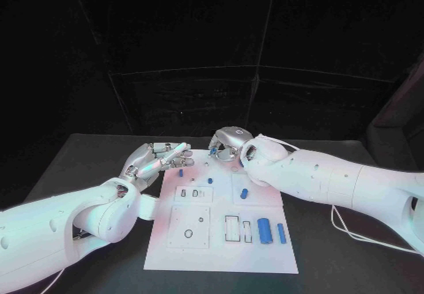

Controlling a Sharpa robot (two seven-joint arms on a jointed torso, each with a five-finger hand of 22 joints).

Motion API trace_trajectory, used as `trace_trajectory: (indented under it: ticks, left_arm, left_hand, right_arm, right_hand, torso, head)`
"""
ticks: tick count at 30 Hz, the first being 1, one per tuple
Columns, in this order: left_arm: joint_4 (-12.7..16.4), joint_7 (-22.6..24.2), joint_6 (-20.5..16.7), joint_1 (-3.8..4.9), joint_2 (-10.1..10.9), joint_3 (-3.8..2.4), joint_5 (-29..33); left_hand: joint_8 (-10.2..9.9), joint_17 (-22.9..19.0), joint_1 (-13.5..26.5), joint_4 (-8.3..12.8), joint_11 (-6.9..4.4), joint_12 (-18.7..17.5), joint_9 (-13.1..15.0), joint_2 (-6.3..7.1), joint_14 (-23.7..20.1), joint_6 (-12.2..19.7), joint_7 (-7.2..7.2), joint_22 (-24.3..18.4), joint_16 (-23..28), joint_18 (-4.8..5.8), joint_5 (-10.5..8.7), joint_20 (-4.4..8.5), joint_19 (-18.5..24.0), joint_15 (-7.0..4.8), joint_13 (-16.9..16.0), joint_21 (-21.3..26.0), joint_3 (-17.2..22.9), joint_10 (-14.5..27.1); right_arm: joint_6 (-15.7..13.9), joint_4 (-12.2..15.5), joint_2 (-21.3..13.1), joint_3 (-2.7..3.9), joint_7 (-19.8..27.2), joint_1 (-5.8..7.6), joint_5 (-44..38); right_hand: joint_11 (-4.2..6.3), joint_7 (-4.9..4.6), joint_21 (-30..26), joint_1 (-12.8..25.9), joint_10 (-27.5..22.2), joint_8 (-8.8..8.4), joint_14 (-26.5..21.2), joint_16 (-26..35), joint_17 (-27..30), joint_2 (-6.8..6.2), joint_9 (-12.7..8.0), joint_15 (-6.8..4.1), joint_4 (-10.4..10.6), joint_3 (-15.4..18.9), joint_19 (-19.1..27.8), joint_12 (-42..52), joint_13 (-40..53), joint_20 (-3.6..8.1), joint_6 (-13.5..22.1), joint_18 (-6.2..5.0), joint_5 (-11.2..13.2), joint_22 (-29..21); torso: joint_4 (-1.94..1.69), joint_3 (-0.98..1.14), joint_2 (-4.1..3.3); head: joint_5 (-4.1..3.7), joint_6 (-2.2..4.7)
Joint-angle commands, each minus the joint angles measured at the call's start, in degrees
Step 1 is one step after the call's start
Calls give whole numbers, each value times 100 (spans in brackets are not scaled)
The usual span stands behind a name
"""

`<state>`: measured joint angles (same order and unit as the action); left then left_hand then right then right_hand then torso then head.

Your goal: Assemble the parts on the task board

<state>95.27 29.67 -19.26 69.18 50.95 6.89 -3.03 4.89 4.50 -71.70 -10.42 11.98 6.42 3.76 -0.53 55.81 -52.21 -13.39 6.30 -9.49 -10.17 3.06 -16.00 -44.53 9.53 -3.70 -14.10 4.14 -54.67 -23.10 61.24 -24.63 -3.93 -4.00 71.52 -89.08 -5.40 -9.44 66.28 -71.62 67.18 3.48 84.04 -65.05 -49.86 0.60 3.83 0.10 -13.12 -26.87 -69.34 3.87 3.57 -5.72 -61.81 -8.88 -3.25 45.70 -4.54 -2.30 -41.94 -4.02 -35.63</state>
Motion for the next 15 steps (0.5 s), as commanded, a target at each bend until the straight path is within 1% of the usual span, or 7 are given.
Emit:
trace_trajectory:
  ticks: [1, 3, 4, 8, 11, 15]
  left_arm:
    - [13, 23, 90, 12, -7, -5, 22]
    - [8, 22, 93, 13, -12, -5, 22]
    - [8, 21, 92, 14, -12, -5, 22]
    - [13, 20, 92, 17, -10, -5, 23]
    - [10, 18, 94, 18, -14, -5, 23]
    - [7, 14, 97, 19, -19, -5, 23]
  left_hand:
    - [-30, -8, 18, 25, 0, -38, -5, -20, 32, -29, -175, -5, 27, -30, 33, 5, -28, 8, 6, 0, -6, -19]
    - [-30, -8, 18, 25, 0, -38, -5, -20, 32, -29, -175, -5, 27, -30, 33, 5, -28, 8, 6, 0, -6, -19]
    - [-31, -8, 18, 26, 0, -38, -5, -21, 32, -29, -175, -5, 27, -30, 33, 5, -28, 8, 6, 0, -6, -19]
    - [-32, -8, 17, 27, 0, -39, -5, -24, 32, -29, -176, -6, 28, -30, 33, 5, -28, 8, 6, 1, -5, -18]
    - [-32, -8, 17, 27, 0, -39, -5, -24, 32, -29, -176, -6, 28, -30, 33, 5, -28, 8, 6, 1, -5, -18]
    - [-32, -8, 17, 27, 0, -39, -5, -24, 32, -29, -176, -6, 28, -30, 33, 5, -28, 8, 6, 1, -5, -18]
  right_arm:
    - [198, -50, 45, 5, 4, 14, 31]
    - [246, -88, 83, 5, -7, 14, 31]
    - [260, -99, 94, 5, -11, 14, 31]
    - [299, -134, 136, 5, -23, 14, 30]
    - [341, -173, 176, 5, -27, 14, 29]
    - [433, -217, 220, 5, -50, 14, 21]
  right_hand:
    - [-8, -8, 36, 22, -39, 12, 36, -24, -7, -95, -6, 15, 32, -33, 7, -23, -1, -35, 30, 61, -29, 12]
    - [-10, -8, 39, 30, -43, 12, 34, -29, -9, -107, -6, 16, 41, -37, 10, -22, -1, -38, 35, 61, -29, 13]
    - [-10, -9, 40, 31, -43, 12, 34, -30, -9, -108, -6, 17, 41, -38, 10, -22, -1, -38, 35, 61, -29, 13]
    - [-10, -9, 40, 31, -43, 12, 34, -30, -9, -108, -6, 17, 41, -38, 10, -22, -1, -38, 35, 61, -29, 13]
    - [-12, -9, 46, 38, -51, 12, 31, -32, -5, -124, -7, 19, 51, -46, 14, -21, 0, -41, 43, 61, -31, 18]
    - [-13, -10, 46, 41, -56, 12, 29, -33, -4, -133, -7, 20, 55, -50, 18, -22, -1, -42, 48, 60, -30, 15]
  torso:
    - [-26, -12, -26]
    - [-19, -6, -24]
    - [-23, -10, -26]
    - [-17, -19, -30]
    - [-21, -14, -27]
    - [-22, -16, -29]
  head:
    - [-17, 4]
    - [-11, -15]
    - [-14, -10]
    - [-9, 2]
    - [-5, -15]
    - [-2, -15]
